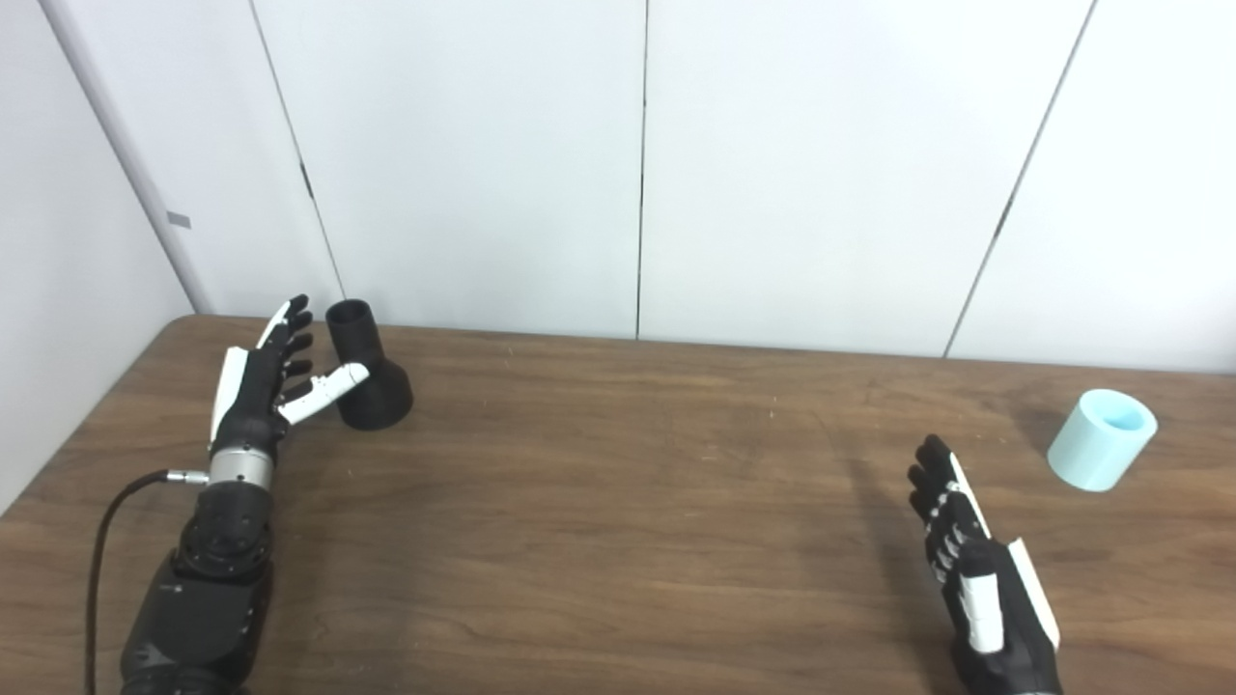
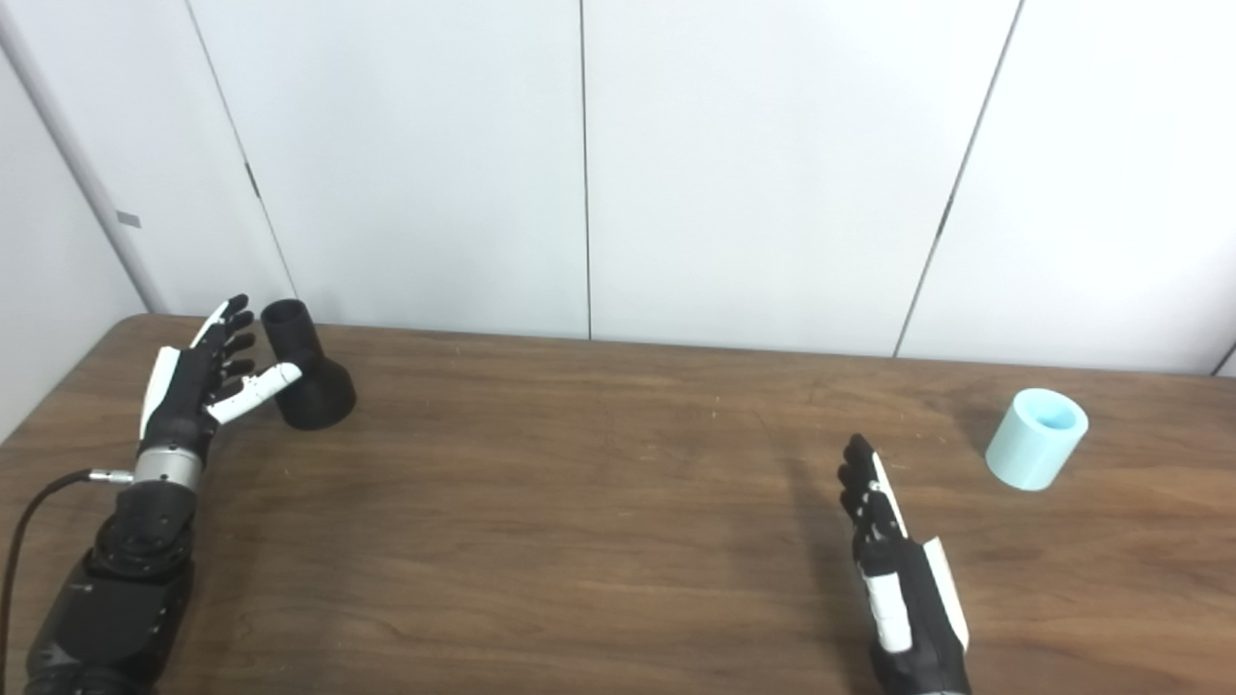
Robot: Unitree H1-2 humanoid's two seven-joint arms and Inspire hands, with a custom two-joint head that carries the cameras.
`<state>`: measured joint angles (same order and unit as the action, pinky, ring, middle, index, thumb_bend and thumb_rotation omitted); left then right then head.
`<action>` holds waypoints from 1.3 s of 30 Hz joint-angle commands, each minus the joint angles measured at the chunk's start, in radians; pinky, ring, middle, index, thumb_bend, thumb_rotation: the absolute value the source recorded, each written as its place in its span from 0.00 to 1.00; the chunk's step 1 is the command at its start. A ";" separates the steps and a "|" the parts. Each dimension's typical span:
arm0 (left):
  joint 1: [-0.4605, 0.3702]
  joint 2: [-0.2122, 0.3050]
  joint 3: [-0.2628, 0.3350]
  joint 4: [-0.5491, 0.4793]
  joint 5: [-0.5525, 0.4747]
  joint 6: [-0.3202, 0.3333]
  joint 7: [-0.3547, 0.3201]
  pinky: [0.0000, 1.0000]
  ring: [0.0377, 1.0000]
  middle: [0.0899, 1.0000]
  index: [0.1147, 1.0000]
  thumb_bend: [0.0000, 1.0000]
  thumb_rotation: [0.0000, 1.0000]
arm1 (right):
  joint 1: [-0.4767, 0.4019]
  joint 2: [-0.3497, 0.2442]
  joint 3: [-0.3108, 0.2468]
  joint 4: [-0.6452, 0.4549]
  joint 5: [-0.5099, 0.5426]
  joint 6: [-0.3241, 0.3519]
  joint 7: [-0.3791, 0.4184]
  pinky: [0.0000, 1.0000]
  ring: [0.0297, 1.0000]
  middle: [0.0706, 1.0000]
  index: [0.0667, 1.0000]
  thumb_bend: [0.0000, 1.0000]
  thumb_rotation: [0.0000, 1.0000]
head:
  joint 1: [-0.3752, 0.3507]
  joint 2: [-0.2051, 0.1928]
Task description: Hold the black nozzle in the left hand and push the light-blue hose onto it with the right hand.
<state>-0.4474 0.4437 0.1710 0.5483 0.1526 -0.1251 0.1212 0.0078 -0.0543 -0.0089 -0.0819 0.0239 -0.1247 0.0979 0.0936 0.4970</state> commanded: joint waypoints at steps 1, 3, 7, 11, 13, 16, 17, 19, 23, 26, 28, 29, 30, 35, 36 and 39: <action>-0.052 0.040 -0.005 -0.015 0.004 0.004 -0.009 0.80 0.85 0.82 0.84 0.99 0.50 | 0.044 0.026 0.018 0.042 0.001 0.001 -0.010 1.00 1.00 1.00 1.00 0.64 1.00 | -0.002 0.003; -0.054 0.043 -0.015 -0.019 0.003 0.019 -0.027 0.77 0.82 0.78 0.80 0.99 0.50 | 0.044 0.027 0.017 0.041 0.000 0.003 -0.010 1.00 1.00 1.00 1.00 0.64 1.00 | -0.003 0.005; -0.056 0.055 -0.042 -0.020 0.005 0.039 -0.069 0.74 0.80 0.76 0.74 1.00 0.50 | 0.043 0.027 0.016 0.039 -0.002 0.007 -0.012 1.00 1.00 1.00 1.00 0.64 1.00 | -0.004 0.007; -0.054 0.074 -0.071 -0.027 0.023 0.051 -0.098 0.75 0.80 0.75 0.70 0.99 0.49 | 0.044 0.028 0.017 0.031 -0.005 0.016 -0.014 1.00 1.00 1.00 1.00 0.65 1.00 | -0.005 0.010; -0.056 0.081 -0.081 -0.020 0.029 0.054 -0.103 0.75 0.80 0.75 0.70 0.99 0.49 | 0.044 0.028 0.017 0.029 -0.005 0.019 -0.015 1.00 1.00 1.00 1.00 0.65 1.00 | -0.005 0.011; -0.061 0.092 -0.103 -0.011 0.050 0.073 -0.106 0.76 0.79 0.75 0.69 0.98 0.48 | 0.044 0.028 0.017 0.023 -0.006 0.025 -0.017 1.00 1.00 1.00 1.00 0.65 1.00 | -0.005 0.014; -0.062 0.096 -0.115 -0.011 0.070 0.086 -0.104 0.76 0.79 0.75 0.69 0.98 0.48 | 0.044 0.028 0.018 0.022 -0.006 0.026 -0.017 1.00 1.00 1.00 1.00 0.65 1.00 | -0.005 0.016; -0.065 0.107 -0.145 -0.008 0.118 0.119 -0.094 0.82 0.78 0.75 0.69 0.98 0.48 | 0.045 0.028 0.018 0.020 -0.005 0.029 -0.019 1.00 1.00 1.00 1.00 0.65 1.00 | -0.006 0.017; -0.078 0.120 -0.190 0.017 0.180 0.170 -0.090 0.87 0.78 0.74 0.69 0.99 0.48 | 0.045 0.029 0.020 0.016 -0.003 0.035 -0.022 1.00 1.00 1.00 1.00 0.65 1.00 | -0.007 0.019; -0.083 0.115 -0.193 0.035 0.180 0.184 -0.093 0.85 0.77 0.74 0.70 0.99 0.49 | 0.045 0.029 0.020 0.012 -0.002 0.042 -0.022 1.00 1.00 1.00 1.00 0.66 1.00 | -0.008 0.021; -0.088 0.114 -0.196 0.050 0.179 0.180 -0.092 0.84 0.76 0.75 0.70 0.99 0.49 | 0.045 0.030 0.020 0.013 -0.001 0.043 -0.022 1.00 1.00 1.00 1.00 0.66 1.00 | -0.008 0.021; -0.091 0.113 -0.199 0.061 0.179 0.177 -0.093 0.84 0.76 0.75 0.70 0.98 0.49 | 0.045 0.030 0.019 0.013 0.000 0.043 -0.022 1.00 1.00 1.00 1.00 0.66 1.00 | -0.008 0.021; -0.093 0.112 -0.202 0.068 0.180 0.175 -0.093 0.83 0.76 0.74 0.70 0.98 0.49 | 0.045 0.030 0.019 0.013 0.000 0.044 -0.022 1.00 1.00 1.00 1.00 0.66 1.00 | -0.008 0.021; -0.122 0.106 -0.239 0.143 0.200 0.180 -0.093 0.82 0.75 0.74 0.70 0.97 0.48 | 0.045 0.031 0.018 0.006 0.006 0.054 -0.021 1.00 1.00 1.00 1.00 0.66 1.00 | -0.015 0.027; -0.125 0.105 -0.245 0.147 0.202 0.183 -0.093 0.82 0.75 0.74 0.70 0.97 0.48 | 0.045 0.032 0.018 0.004 0.006 0.056 -0.021 1.00 1.00 1.00 1.00 0.66 1.00 | -0.016 0.028; -0.131 0.102 -0.255 0.157 0.210 0.187 -0.092 0.81 0.75 0.74 0.70 0.97 0.47 | 0.047 0.033 0.018 -0.002 0.007 0.063 -0.022 1.00 1.00 1.00 1.00 0.66 1.00 | -0.017 0.031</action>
<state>-0.5736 0.5371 -0.0712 0.6777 0.3500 0.0240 0.0442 0.0198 -0.0460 -0.0031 -0.1020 0.0148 -0.0605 0.0803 0.0752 0.5277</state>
